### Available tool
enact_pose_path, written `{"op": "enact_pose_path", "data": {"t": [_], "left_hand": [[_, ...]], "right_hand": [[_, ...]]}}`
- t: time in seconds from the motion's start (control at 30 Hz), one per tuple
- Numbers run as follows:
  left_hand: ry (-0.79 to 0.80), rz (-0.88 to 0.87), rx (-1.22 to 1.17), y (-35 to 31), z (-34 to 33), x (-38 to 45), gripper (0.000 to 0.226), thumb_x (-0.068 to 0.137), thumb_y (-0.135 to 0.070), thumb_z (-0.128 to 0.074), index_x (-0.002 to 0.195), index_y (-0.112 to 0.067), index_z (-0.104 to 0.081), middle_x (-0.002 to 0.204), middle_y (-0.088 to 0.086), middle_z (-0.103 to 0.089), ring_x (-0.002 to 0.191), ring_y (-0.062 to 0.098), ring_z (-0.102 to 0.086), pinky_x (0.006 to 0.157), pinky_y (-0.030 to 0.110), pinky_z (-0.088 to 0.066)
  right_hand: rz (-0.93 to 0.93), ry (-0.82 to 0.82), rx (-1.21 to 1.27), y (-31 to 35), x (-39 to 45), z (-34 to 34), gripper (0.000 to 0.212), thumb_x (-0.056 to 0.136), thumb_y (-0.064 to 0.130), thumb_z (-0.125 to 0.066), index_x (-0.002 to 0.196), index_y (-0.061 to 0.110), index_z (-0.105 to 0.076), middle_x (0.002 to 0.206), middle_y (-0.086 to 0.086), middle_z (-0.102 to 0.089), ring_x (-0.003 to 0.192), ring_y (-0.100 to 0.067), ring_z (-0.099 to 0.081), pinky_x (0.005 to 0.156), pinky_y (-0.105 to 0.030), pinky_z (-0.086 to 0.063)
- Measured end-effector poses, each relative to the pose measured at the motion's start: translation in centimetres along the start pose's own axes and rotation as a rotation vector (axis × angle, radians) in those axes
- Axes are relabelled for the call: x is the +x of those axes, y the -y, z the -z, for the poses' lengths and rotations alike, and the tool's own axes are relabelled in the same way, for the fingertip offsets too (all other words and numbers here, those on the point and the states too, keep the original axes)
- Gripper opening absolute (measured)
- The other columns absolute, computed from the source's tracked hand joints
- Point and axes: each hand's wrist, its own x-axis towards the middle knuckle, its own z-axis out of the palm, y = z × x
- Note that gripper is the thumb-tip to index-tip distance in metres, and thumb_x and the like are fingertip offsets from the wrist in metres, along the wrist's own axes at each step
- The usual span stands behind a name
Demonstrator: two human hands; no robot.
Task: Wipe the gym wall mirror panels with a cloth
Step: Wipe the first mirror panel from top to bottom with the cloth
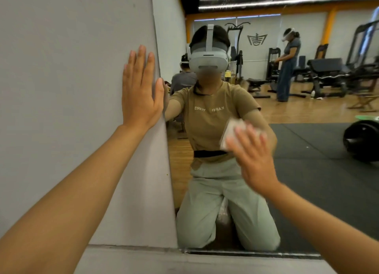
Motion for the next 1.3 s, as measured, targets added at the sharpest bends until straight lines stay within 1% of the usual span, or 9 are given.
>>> {"op": "enact_pose_path", "data": {"t": [0.17, 0.27, 0.37, 0.53, 0.63, 0.83, 0.9, 1.1, 1.3], "left_hand": [[-0.001, 0.070, -0.005, -0.9, -0.6, -0.2, 0.058, 0.106, -0.034, -0.031, 0.155, -0.003, -0.023, 0.163, 0.018, -0.017, 0.151, 0.034, -0.010, 0.124, 0.039, -0.002], [-0.004, 0.085, 0.013, -1.1, -1.0, -0.4, 0.061, 0.106, -0.035, -0.033, 0.155, -0.003, -0.021, 0.163, 0.018, -0.016, 0.152, 0.034, -0.009, 0.124, 0.041, -0.002], [-0.019, 0.096, 0.031, -1.3, -1.2, -0.5, 0.060, 0.106, -0.034, -0.035, 0.156, -0.003, -0.019, 0.163, 0.018, -0.015, 0.152, 0.033, -0.008, 0.124, 0.041, -0.001], [-0.038, 0.122, 0.044, -1.3, -1.8, -0.8, 0.059, 0.106, -0.032, -0.033, 0.156, -0.003, -0.018, 0.163, 0.017, -0.015, 0.152, 0.033, -0.008, 0.124, 0.046, -0.005], [-0.052, 0.128, 0.051, -1.6, -2.0, -0.8, 0.058, 0.106, -0.029, -0.034, 0.155, -0.002, -0.020, 0.163, 0.018, -0.016, 0.151, 0.034, -0.010, 0.124, 0.048, -0.006], [-0.036, 0.145, 0.073, -2.0, -1.7, -0.9, 0.059, 0.106, -0.030, -0.031, 0.156, -0.003, -0.016, 0.164, 0.016, -0.014, 0.152, 0.032, -0.008, 0.124, 0.047, -0.007], [-0.020, 0.171, 0.074, -2.2, -1.6, -0.9, 0.059, 0.106, -0.031, -0.031, 0.156, -0.004, -0.015, 0.164, 0.014, -0.013, 0.152, 0.029, -0.007, 0.124, 0.046, -0.006], [0.009, 0.236, 0.077, -3.2, -1.1, -0.9, 0.059, 0.105, -0.030, -0.031, 0.157, -0.007, -0.014, 0.165, 0.010, -0.011, 0.153, 0.025, -0.005, 0.125, 0.043, -0.006], [0.035, 0.271, 0.101, -3.7, -0.9, -0.9, 0.060, 0.105, -0.031, -0.031, 0.157, -0.007, -0.013, 0.165, 0.008, -0.010, 0.153, 0.024, -0.004, 0.125, 0.040, -0.006]], "right_hand": [[0.712, 0.562, -0.326, -1.0, -15.7, -0.5, 0.082, 0.081, 0.020, -0.056, 0.156, 0.023, -0.025, 0.166, 0.002, -0.010, 0.152, -0.020, -0.009, 0.123, -0.044, 0.007], [0.596, 0.477, -0.266, -1.8, -13.2, 0.8, 0.069, 0.089, 0.013, -0.045, 0.155, 0.021, -0.026, 0.165, 0.001, -0.016, 0.151, -0.021, -0.013, 0.124, -0.042, 0.001], [0.223, 0.216, -0.119, -4.4, -5.1, 3.2, 0.063, 0.092, -0.002, -0.037, 0.152, 0.017, -0.033, 0.163, -0.004, -0.021, 0.151, -0.028, -0.016, 0.123, -0.047, -0.011], [-0.248, -0.159, -0.029, -9.0, 4.5, 7.1, 0.041, 0.109, 0.021, -0.031, 0.146, 0.008, -0.042, 0.156, -0.021, -0.031, 0.148, -0.037, -0.017, 0.119, -0.057, -0.017], [-0.195, -0.137, -0.042, -7.9, 0.4, 5.8, 0.044, 0.104, 0.014, -0.035, 0.148, 0.011, -0.038, 0.162, -0.012, -0.022, 0.151, -0.033, -0.014, 0.122, -0.051, -0.009], [0.504, 0.446, -0.377, -6.3, -19.3, 2.7, 0.079, 0.085, 0.015, -0.042, 0.159, 0.018, -0.014, 0.165, -0.001, -0.013, 0.152, -0.025, -0.010, 0.124, -0.046, 0.002], [0.556, 0.526, -0.416, -6.6, -20.6, 2.9, 0.081, 0.082, 0.015, -0.042, 0.158, 0.019, -0.016, 0.165, 0.001, -0.013, 0.151, -0.022, -0.010, 0.124, -0.044, 0.003], [0.113, 0.195, -0.078, -9.5, -8.5, 5.5, 0.072, 0.088, 0.003, -0.036, 0.156, 0.021, -0.023, 0.165, -0.003, -0.012, 0.152, -0.026, -0.011, 0.123, -0.045, -0.011], [-0.373, -0.150, 0.028, -12.4, 3.0, 9.0, 0.049, 0.108, 0.026, -0.023, 0.150, 0.006, -0.038, 0.160, -0.017, -0.024, 0.151, -0.033, -0.011, 0.122, -0.053, -0.009]]}}
